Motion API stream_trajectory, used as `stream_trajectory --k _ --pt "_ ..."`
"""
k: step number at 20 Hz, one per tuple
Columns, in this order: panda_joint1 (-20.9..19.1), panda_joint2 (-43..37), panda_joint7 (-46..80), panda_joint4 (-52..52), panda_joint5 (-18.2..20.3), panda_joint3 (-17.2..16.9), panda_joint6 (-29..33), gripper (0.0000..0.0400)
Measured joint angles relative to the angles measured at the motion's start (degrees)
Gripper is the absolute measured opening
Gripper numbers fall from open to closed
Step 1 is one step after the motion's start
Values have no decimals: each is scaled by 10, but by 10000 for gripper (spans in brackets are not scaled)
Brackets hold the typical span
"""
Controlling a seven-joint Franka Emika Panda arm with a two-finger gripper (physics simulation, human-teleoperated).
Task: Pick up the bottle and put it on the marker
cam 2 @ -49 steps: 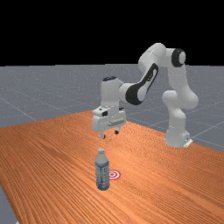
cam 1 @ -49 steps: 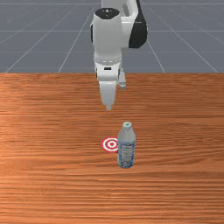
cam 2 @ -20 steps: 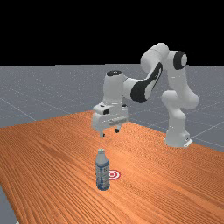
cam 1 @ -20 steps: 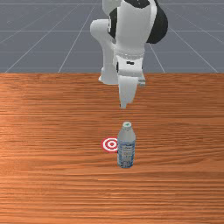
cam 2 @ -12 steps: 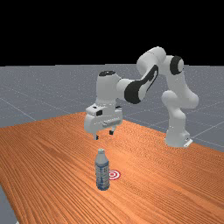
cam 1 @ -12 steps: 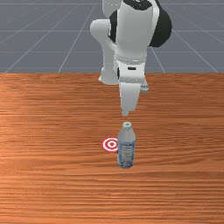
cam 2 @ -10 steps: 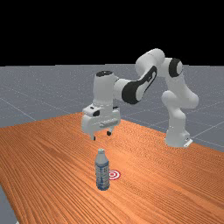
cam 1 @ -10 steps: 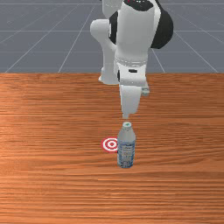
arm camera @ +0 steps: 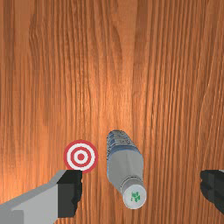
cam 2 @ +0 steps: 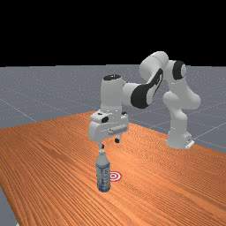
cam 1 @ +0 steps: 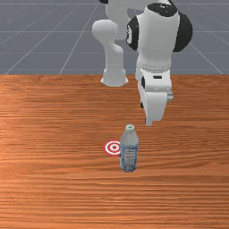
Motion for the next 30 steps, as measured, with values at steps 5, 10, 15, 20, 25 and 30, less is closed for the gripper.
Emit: stream_trajectory --k 5,10,15,20,25,30 --pt "7 20 65 -19 8 -13 31 400" --pt "-27 10 5 -37 10 -16 41 400" --pt "-35 13 -33 -42 6 -10 52 400" --pt "-33 2 -21 -64 6 -12 78 400" --pt "-33 -1 -20 -65 5 -13 86 400" --pt "-30 9 -55 -44 0 -2 61 400"
